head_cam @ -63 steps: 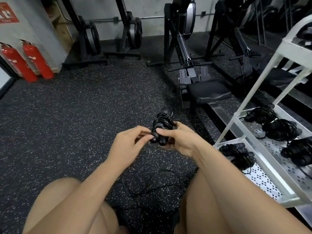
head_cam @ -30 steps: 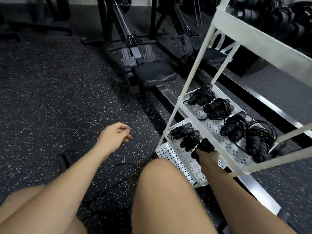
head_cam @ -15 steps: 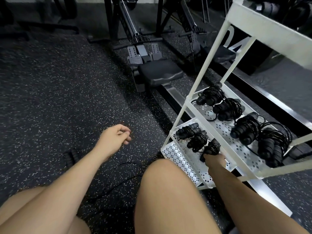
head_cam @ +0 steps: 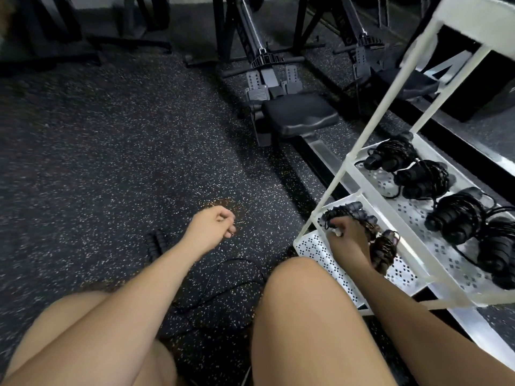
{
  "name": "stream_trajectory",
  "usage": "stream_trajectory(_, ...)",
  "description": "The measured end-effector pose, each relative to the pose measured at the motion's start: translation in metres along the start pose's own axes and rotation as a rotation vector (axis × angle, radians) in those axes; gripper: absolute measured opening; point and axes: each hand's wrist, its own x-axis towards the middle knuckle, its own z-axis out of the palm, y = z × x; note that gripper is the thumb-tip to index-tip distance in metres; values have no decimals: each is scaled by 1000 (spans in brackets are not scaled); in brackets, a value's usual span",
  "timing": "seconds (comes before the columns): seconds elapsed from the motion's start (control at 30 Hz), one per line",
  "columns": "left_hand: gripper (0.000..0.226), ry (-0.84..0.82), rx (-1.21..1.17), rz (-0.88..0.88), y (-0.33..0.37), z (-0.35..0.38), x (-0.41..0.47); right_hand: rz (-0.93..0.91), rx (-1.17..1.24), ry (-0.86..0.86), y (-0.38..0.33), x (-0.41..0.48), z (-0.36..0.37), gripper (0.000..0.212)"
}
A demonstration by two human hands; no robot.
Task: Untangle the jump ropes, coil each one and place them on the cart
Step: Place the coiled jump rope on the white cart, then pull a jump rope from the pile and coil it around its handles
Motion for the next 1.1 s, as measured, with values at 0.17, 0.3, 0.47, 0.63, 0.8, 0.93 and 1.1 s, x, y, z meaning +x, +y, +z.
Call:
stream_trajectory(0.17,13,14,81,-55,-23,4,9,-202,-26,-257,-32,-3,45,18)
stream_trajectory(0.3,16,51,163,-147,-74,7,25,-270,-99,-497,-48,5,106,19)
stream_trajectory(0.47,10,44,293,-322,-166,13,45,-334,-182,-689,-59,15,164,14)
stream_trajectory(0.63,28,111,284,-511,-233,-2,82,-342,-221,-807,-74,32,213,11)
stream_trajectory(0.8,65,266,198,-591,-271,-6,133,-353,-231,-882,-76,48,256,13)
stream_trajectory(0.93,92,337,127,-716,-300,-7,172,-348,-243,-917,-71,61,289,16)
stream_trajectory(1.1,120,307,160,-858,-330,-3,207,-321,-230,-944,-60,73,321,15)
